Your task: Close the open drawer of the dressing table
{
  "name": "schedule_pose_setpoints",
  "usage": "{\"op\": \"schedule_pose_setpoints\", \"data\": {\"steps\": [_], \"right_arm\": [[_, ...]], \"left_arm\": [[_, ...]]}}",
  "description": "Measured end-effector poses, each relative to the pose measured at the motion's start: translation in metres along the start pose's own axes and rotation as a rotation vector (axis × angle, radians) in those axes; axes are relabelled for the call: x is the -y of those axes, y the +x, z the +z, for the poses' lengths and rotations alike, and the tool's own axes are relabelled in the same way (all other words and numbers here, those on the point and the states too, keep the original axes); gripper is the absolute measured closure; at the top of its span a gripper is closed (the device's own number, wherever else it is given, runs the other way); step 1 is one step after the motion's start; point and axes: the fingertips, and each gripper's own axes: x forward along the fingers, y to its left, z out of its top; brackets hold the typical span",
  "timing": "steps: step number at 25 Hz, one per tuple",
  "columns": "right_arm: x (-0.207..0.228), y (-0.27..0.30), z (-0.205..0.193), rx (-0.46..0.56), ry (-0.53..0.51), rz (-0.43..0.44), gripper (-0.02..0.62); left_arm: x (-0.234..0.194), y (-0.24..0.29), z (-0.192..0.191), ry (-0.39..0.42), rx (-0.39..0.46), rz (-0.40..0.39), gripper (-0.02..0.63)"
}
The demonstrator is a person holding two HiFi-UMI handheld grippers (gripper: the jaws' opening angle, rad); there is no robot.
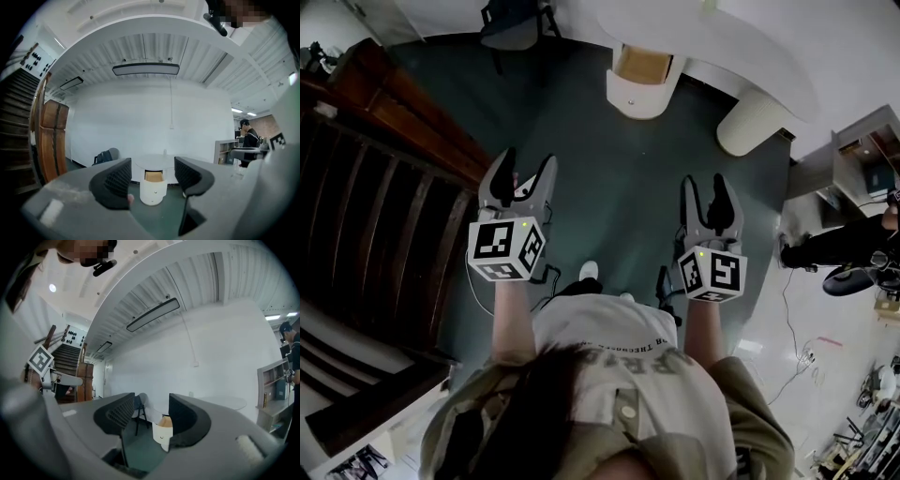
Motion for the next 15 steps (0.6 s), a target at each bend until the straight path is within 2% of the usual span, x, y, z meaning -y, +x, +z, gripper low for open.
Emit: {"op": "schedule_pose_setpoints", "data": {"steps": [7, 15], "right_arm": [[-0.013, 0.051, 0.001, 0.026, 0.011, -0.042, 0.376], [0.0, 0.077, -0.002, 0.037, 0.01, -0.104, 0.376]], "left_arm": [[-0.047, 0.038, 0.006, 0.008, 0.008, -0.043, 0.316], [-0.073, 0.06, -0.006, 0.011, -0.009, -0.057, 0.316]]}}
